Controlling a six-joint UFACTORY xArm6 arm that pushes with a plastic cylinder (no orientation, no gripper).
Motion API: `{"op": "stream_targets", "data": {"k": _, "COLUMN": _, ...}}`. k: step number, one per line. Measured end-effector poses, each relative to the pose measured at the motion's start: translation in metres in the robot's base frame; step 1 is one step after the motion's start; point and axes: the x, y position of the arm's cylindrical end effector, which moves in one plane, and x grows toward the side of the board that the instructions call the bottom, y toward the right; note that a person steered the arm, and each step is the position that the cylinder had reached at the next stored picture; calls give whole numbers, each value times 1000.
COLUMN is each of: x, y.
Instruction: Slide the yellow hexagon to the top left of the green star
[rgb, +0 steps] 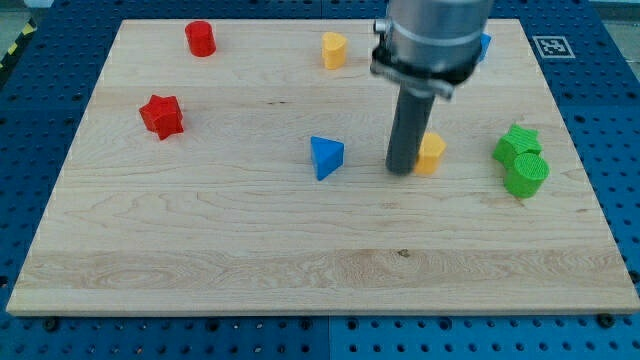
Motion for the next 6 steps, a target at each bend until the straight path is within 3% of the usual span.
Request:
{"op": "stream_targets", "data": {"k": 1, "x": -8, "y": 0}}
{"op": "stream_targets", "data": {"k": 3, "x": 67, "y": 7}}
{"op": "stream_targets", "data": {"k": 5, "x": -29, "y": 56}}
{"op": "stream_targets", "data": {"k": 6, "x": -10, "y": 51}}
